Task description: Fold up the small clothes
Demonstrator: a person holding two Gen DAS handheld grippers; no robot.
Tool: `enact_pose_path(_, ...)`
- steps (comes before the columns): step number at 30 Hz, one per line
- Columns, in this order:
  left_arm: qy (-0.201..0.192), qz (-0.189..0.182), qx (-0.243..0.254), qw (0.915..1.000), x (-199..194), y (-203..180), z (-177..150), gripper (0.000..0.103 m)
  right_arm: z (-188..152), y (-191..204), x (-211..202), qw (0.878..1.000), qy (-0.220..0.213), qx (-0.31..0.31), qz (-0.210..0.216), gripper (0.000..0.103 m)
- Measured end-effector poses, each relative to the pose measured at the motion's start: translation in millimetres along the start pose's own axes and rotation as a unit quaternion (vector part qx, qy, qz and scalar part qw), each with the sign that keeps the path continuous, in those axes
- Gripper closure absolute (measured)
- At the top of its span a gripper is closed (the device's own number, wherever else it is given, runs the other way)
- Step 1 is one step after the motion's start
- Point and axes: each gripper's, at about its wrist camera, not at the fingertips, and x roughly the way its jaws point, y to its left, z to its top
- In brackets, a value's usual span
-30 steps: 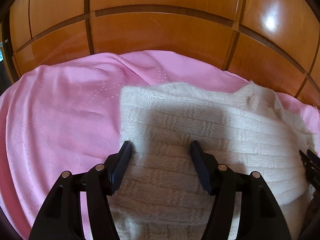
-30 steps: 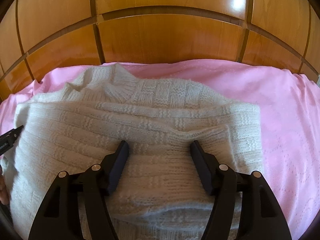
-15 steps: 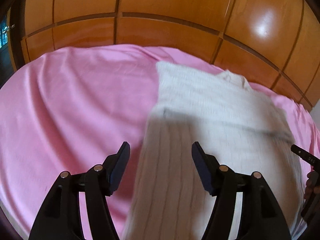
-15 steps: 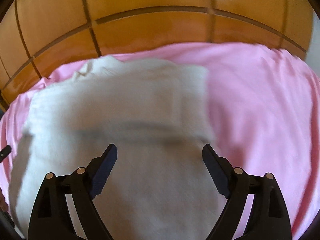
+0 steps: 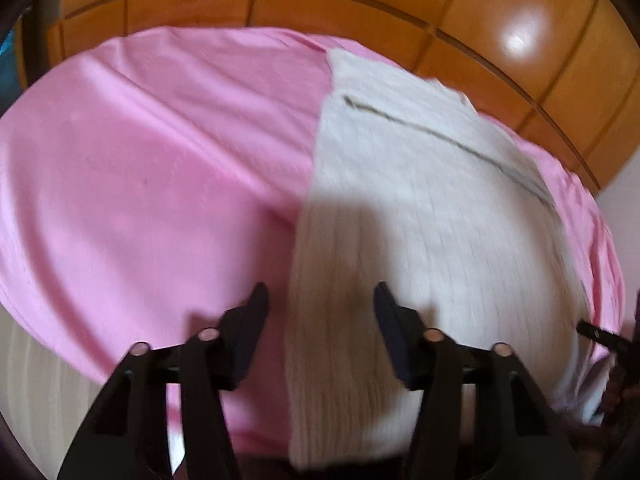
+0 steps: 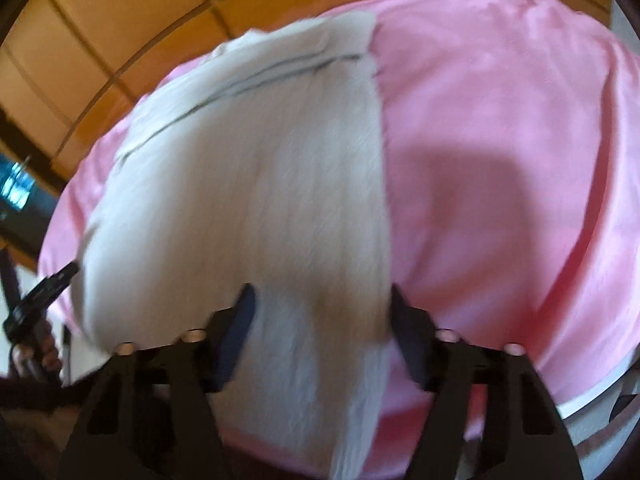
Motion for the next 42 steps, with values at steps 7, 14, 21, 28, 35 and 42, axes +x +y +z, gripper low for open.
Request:
enact_pose_path(7, 0.022, -0.039, 0.048, 0.9979, -13.9, -7.9, -17.1, 0.097, 2.4, 17.6, -8.8, 0.998, 0.018, -0.043, 0.040, 0.091)
enact_pose_path(14, -0.026, -0.137, -0.018, 0.9901, -37.5, -1.8, 35.2, 0.098, 53.0, 13.4, -31.2, 0.994, -0.063, 0.008, 0.094, 0.096)
enact_pose_path(21, -0.040, -0.142, -0.057, 0.9874, 8.5, -14.0, 127.3, 0.098, 135.7, -10.8, -2.3, 0.990, -0.100, 0.078, 0.066, 0.096)
enact_pose_path(28, -0.044, -0.094, -0.119, 0.9875, 58.4, -4.8, 182.4, 0.048, 176.2, -33.2, 14.8, 0.982, -0.112, 0.131, 0.070, 0.049)
enact_pose_path(35, -0.025, -0.102, -0.116, 0.9878, 63.4, 30.9, 143.2, 0.039, 133.3, -53.9, 9.3, 0.983, -0.099, 0.137, 0.074, 0.021)
enact_pose_path(42, 0.018, -0.109, -0.073, 0.9912, 76.5, 20.7, 94.6, 0.060, 106.9, -5.6, 43.8, 0.997, -0.070, 0.024, 0.013, 0.030)
